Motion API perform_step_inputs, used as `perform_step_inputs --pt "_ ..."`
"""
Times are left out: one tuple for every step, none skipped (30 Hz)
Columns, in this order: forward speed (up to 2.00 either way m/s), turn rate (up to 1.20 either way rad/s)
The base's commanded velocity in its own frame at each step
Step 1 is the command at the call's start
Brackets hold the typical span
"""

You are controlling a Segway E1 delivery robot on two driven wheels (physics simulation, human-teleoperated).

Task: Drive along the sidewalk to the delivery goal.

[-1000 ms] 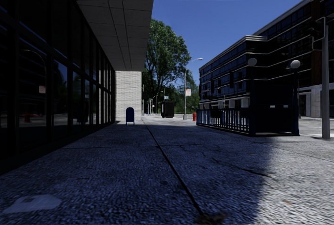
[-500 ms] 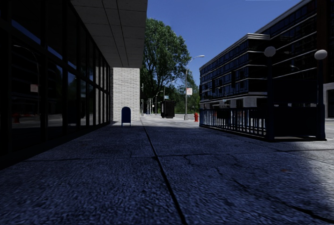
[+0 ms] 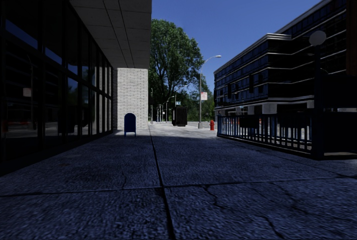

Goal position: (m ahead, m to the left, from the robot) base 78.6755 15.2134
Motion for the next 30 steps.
perform_step_inputs --pt "2.0 0.0" --pt "2.0 0.0" --pt "2.0 0.0" --pt "2.0 0.0" --pt "2.0 0.0" --pt "2.0 0.0" --pt "2.0 0.0" --pt "2.0 0.0" --pt "2.0 0.0" --pt "2.0 0.0" --pt "2.0 0.0" --pt "2.0 0.0" --pt "2.0 0.0" --pt "2.0 0.0" --pt "2.0 0.0" --pt "2.0 0.0" --pt "2.0 0.0" --pt "2.0 0.0" --pt "2.0 0.0" --pt "2.0 0.0" --pt "2.0 0.0" --pt "2.0 0.0" --pt "2.0 0.0" --pt "2.0 0.0" --pt "2.0 0.0" --pt "2.0 0.0" --pt "2.0 0.0" --pt "2.0 0.0" --pt "2.0 0.0" --pt "2.0 0.0"
